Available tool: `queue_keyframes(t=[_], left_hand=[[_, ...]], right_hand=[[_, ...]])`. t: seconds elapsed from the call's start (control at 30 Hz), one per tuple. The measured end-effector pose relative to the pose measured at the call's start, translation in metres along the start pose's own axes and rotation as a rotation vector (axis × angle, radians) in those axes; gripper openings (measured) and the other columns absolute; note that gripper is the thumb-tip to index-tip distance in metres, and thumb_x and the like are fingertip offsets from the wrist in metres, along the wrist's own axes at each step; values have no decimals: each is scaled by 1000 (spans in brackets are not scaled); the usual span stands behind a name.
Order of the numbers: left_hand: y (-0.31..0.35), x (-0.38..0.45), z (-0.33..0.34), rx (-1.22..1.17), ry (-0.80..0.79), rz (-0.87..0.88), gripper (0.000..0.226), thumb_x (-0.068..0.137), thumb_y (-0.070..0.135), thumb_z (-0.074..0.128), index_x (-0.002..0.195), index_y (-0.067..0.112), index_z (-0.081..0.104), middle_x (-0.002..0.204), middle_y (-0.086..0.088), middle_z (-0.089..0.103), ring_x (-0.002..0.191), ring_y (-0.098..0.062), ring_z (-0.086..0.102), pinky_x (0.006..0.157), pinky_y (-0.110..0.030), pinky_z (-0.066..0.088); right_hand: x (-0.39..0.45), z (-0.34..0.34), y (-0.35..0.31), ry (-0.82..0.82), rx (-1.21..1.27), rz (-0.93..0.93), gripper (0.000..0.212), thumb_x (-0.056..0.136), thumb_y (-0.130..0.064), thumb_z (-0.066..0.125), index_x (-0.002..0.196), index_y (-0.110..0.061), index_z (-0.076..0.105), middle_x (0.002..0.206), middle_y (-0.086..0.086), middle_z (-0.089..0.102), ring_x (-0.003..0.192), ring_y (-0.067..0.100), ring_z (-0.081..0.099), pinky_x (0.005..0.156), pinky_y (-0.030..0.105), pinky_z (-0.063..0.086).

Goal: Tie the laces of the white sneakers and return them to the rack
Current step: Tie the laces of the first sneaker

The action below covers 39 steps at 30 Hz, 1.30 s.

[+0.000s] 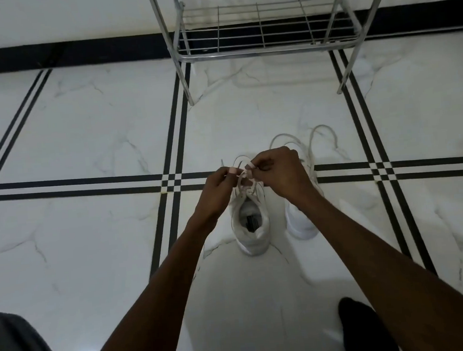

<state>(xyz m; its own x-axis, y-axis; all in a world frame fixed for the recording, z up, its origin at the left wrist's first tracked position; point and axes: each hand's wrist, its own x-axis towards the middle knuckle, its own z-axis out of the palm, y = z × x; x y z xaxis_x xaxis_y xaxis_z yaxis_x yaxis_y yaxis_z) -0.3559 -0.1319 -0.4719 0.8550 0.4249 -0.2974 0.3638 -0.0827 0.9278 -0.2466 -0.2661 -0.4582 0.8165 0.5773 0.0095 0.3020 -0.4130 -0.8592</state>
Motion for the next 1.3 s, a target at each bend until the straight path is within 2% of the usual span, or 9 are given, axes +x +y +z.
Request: queue_keyframes(t=[0.13,0.2,0.33,0.47,0.6,0.73,0.93,1.1,1.3], left_hand=[[-8,4,-10,293,65,77,48,104,44,45,147,24,49,135,2,65,126,-21,59,106,-39,50],[-16,9,-19,543,180,95,43,97,53,51,130,27,59,128,-1,69,128,-33,56,105,-58,46],[-7,0,-35,561,346,96,30,100,46,58,106,19,71,124,-6,61,131,-32,42,108,-55,34],[-10,-5,-57,239,424,64,40,104,46,48,101,13,71,117,-4,54,127,-29,44,110,-52,38],[-42,-6,-72,599,460,-202,43,104,45,47,106,12,75,129,-14,55,133,-41,38,110,-61,30],[-60,-10,-57,640,427,-199,39,100,50,50,109,18,70,133,-10,58,134,-42,41,110,-62,31],[-55,0,-2,577,78,121,33,96,28,55,126,24,68,125,-4,71,120,-29,63,100,-53,49],[-50,-3,6,567,203,68,10,95,10,61,98,18,66,107,2,71,110,-23,62,100,-47,45],[-51,-11,-14,1104,290,228,44,69,-12,56,102,16,57,78,0,67,100,-31,60,106,-60,30]], right_hand=[[-5,0,-2,-1,398,196,17,78,-9,81,91,0,77,86,16,78,80,26,78,76,39,63],[-8,-3,-6,-9,568,269,21,81,-3,78,97,8,73,92,23,76,82,29,77,73,32,62],[-3,-5,-2,15,700,429,31,86,-13,75,105,11,68,98,20,77,88,29,76,76,35,62],[5,-9,15,154,250,435,15,86,-15,75,86,0,72,93,15,78,82,22,76,69,27,57],[-4,-11,39,151,-413,243,15,85,-10,70,88,5,71,91,20,71,89,30,68,75,29,48],[-11,-7,41,158,-381,81,51,75,-5,81,121,0,59,120,18,57,110,31,56,93,40,47],[-19,9,37,-240,-437,12,18,83,-3,67,95,-12,76,98,11,74,89,26,69,81,44,56],[-17,14,29,-181,-391,-28,17,89,-12,59,79,-4,71,77,14,71,72,28,66,68,44,54],[-25,9,31,-165,-646,82,17,84,0,53,86,-3,70,88,17,71,84,34,68,68,34,49]])
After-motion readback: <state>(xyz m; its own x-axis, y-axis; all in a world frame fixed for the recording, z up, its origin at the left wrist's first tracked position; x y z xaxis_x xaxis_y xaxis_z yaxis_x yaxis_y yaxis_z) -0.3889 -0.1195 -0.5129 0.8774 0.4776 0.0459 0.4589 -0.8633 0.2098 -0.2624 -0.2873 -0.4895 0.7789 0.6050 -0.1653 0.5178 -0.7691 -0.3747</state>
